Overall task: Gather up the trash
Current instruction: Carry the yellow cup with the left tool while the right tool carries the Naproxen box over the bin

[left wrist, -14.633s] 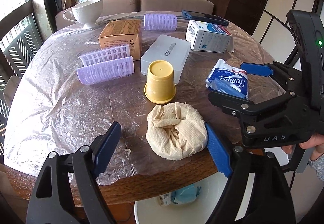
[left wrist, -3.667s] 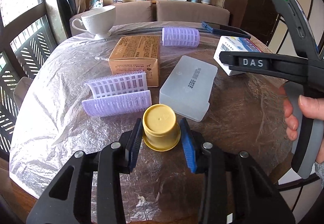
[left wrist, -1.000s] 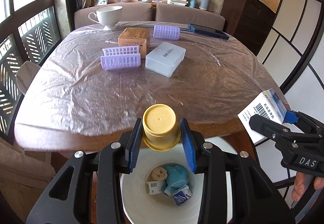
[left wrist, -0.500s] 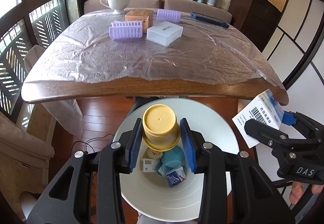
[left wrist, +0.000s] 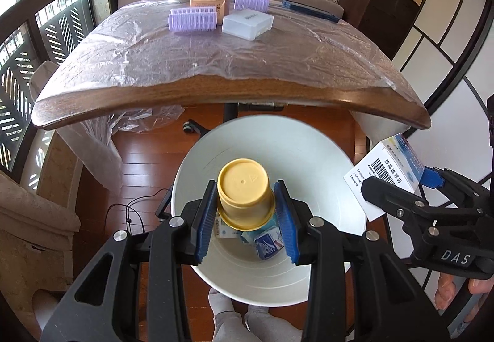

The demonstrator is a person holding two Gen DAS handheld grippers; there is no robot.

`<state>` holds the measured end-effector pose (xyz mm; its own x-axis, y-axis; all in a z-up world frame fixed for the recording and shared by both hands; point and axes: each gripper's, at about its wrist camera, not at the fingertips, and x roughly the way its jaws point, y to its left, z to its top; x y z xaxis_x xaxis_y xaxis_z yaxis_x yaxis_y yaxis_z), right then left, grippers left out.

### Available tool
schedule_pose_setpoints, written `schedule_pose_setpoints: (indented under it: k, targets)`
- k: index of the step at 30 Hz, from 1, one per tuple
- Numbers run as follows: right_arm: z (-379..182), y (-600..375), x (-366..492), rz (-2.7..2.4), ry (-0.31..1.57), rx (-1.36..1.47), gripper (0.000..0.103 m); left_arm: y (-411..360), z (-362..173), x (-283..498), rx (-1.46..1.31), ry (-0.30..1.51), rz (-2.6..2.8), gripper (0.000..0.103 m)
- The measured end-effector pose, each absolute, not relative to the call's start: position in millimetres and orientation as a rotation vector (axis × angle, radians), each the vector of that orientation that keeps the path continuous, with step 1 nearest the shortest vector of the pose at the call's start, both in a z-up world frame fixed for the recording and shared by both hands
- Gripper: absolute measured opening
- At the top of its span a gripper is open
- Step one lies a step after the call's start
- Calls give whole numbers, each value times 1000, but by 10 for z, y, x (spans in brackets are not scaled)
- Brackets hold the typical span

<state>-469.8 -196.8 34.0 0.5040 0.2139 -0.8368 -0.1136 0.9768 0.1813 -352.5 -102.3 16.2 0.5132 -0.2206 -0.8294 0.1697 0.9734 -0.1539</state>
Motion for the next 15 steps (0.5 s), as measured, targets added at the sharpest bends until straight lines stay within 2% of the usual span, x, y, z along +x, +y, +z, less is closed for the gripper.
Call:
schedule_pose_setpoints:
  k: [15]
  targets:
    - [65, -1896, -4759, 161, 1089, 92, 79, -1064, -102, -3537, 12, 1084, -265, 39]
